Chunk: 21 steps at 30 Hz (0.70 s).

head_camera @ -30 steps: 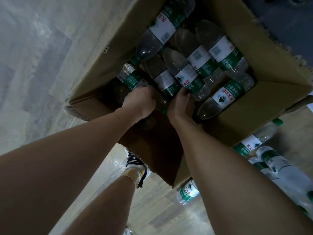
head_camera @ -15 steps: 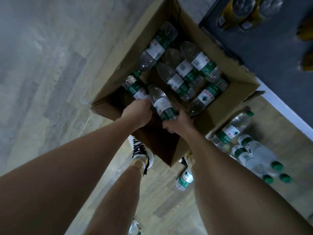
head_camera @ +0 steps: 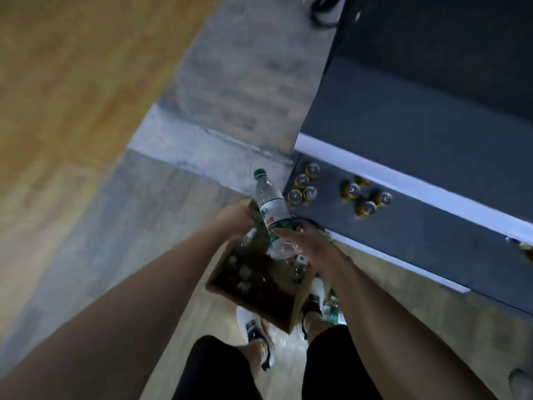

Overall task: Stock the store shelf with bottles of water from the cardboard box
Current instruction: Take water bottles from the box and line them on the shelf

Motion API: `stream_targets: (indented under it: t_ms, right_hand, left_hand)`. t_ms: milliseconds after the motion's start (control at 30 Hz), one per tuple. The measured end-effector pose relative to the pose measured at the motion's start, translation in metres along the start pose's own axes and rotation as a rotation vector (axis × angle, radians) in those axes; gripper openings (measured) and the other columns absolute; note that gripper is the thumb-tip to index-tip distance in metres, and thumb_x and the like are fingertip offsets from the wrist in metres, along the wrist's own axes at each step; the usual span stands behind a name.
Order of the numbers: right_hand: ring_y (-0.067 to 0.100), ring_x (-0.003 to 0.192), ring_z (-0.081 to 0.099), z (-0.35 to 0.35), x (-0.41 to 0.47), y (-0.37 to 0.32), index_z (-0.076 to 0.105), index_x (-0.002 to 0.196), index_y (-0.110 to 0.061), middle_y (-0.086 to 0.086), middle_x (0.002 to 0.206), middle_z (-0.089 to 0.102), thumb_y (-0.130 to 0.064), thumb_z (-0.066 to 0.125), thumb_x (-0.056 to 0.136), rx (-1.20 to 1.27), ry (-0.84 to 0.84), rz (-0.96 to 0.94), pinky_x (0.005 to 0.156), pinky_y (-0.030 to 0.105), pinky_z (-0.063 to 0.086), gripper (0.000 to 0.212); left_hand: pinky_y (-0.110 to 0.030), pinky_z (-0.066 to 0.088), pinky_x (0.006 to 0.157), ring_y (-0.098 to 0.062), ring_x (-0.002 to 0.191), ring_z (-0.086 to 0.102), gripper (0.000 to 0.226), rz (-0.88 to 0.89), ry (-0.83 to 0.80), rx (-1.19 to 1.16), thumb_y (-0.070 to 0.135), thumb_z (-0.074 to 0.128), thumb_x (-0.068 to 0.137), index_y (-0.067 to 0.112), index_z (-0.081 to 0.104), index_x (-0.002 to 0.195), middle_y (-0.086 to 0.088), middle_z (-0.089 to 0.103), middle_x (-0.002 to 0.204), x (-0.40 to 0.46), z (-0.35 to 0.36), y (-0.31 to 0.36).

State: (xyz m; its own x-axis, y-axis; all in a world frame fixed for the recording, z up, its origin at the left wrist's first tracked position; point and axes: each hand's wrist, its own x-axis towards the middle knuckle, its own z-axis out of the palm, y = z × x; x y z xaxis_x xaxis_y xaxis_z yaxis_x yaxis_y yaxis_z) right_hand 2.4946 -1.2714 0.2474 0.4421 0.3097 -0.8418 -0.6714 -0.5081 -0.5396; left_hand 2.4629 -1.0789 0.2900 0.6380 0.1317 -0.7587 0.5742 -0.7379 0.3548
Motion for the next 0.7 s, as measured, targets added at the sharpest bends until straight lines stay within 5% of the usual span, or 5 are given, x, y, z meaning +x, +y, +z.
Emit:
stream_targets:
  t_ms: [167,333,467,533,700]
  right_hand:
    - [0.024,0.088,0.072,0.0,-0.12,-0.117,0.053,0.122,-0.01,0.009,0.103,0.073,-0.01,0.086,0.072,0.064,-0.038,-0.29,0.073,0.039,0.059,0.06]
    - [0.013,0.089,0.064,-0.005,-0.221,-0.187,0.047,0.124,-0.016,0.008,0.114,0.066,-0.007,0.08,0.067,0.082,0.045,-0.545,0.063,0.022,0.049,0.066]
    - [0.019,0.091,0.065,-0.022,-0.296,-0.231,0.055,0.109,-0.018,0.008,0.102,0.069,0.008,0.066,0.073,0.136,0.072,-0.698,0.079,0.03,0.051,0.046]
    - [0.03,0.1,0.066,-0.033,-0.323,-0.251,0.056,0.116,-0.012,0.014,0.106,0.07,-0.002,0.069,0.059,0.147,0.074,-0.756,0.09,0.041,0.051,0.06]
    - [0.028,0.096,0.065,-0.052,-0.373,-0.281,0.059,0.123,-0.006,0.017,0.106,0.069,-0.004,0.063,0.054,0.168,0.031,-0.834,0.09,0.043,0.05,0.069]
  left_hand:
    - [-0.026,0.04,0.055,-0.025,0.074,0.058,0.019,0.113,0.147,-0.105,0.011,0.051,0.095,-0.001,0.064,0.1,-0.02,0.068,0.092,-0.103,-0.121,0.057]
    - [-0.03,0.047,0.066,-0.024,0.075,0.059,0.007,0.325,0.185,-0.35,0.01,0.059,0.093,0.011,0.062,0.099,-0.011,0.066,0.089,-0.202,-0.203,0.105]
    - [-0.038,0.049,0.089,-0.023,0.092,0.064,0.062,0.609,0.149,-0.597,0.042,0.079,0.058,0.013,0.063,0.11,-0.006,0.069,0.102,-0.275,-0.248,0.166]
    - [-0.042,0.048,0.1,-0.023,0.102,0.067,0.068,0.723,0.152,-0.649,0.051,0.082,0.066,0.012,0.06,0.119,-0.004,0.071,0.11,-0.3,-0.263,0.199]
    - [-0.038,0.055,0.089,-0.022,0.103,0.069,0.065,0.855,0.224,-0.727,0.045,0.081,0.074,0.018,0.056,0.127,-0.005,0.072,0.112,-0.327,-0.272,0.265]
